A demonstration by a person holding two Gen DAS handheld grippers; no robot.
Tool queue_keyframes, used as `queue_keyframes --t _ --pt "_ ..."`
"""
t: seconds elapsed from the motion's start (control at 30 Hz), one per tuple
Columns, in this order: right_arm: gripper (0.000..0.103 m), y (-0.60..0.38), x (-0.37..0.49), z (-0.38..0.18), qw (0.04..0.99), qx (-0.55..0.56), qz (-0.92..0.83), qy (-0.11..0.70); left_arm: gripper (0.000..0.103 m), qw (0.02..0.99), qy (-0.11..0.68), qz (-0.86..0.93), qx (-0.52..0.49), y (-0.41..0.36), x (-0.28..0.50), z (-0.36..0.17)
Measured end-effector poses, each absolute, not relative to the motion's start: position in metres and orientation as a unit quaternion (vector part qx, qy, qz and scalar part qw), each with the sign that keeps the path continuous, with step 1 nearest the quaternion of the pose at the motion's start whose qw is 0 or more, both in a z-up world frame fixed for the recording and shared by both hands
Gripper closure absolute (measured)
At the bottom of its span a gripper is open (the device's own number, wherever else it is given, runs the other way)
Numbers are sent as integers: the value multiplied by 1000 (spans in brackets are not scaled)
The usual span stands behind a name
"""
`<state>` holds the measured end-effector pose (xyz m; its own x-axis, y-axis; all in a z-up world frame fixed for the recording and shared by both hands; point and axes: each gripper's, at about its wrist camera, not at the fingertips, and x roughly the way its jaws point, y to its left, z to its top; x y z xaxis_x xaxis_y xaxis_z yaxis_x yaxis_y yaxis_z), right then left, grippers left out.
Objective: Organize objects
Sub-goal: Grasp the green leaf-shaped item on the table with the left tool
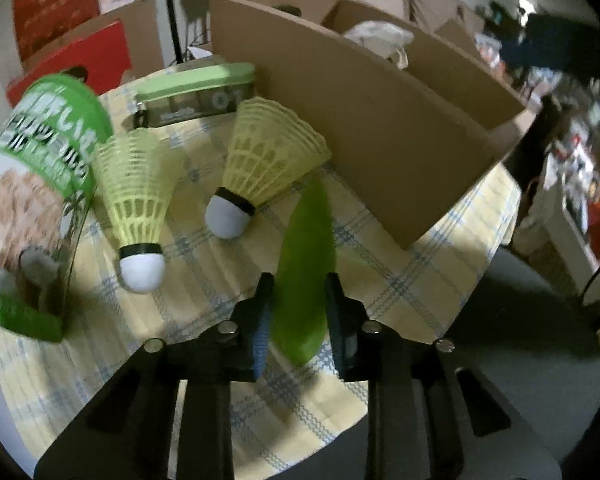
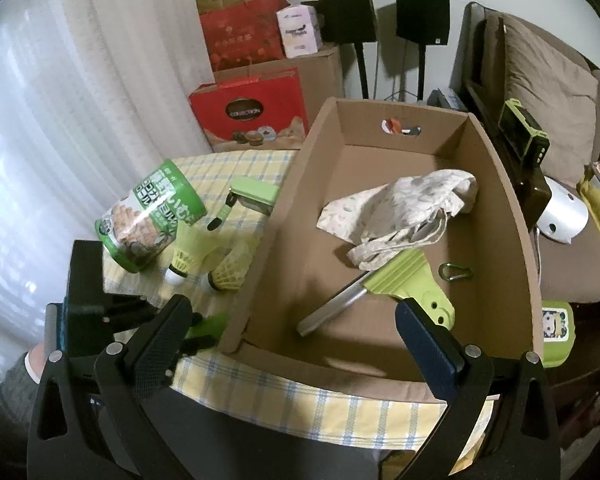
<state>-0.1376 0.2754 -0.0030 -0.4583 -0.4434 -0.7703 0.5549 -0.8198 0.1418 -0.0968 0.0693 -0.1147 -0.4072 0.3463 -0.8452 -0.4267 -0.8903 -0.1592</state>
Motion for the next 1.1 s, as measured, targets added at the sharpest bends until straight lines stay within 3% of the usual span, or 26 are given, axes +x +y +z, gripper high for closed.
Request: queue_keyframes --t 0.1,0.4,0.7,1.1 --pt "1 274 -138 -4 293 430 -851 65 91 235 3 838 -492 55 -95 -110" --pt "1 272 -139 -8 291 434 -850 63 99 242 -15 842 -482 61 -92 -101" --pt "1 275 -138 -7 292 433 -851 60 99 229 52 837 -495 98 -85 -104" --pt "3 256 -146 2 308 427 -845 96 99 202 7 845 -494 78 -84 -96"
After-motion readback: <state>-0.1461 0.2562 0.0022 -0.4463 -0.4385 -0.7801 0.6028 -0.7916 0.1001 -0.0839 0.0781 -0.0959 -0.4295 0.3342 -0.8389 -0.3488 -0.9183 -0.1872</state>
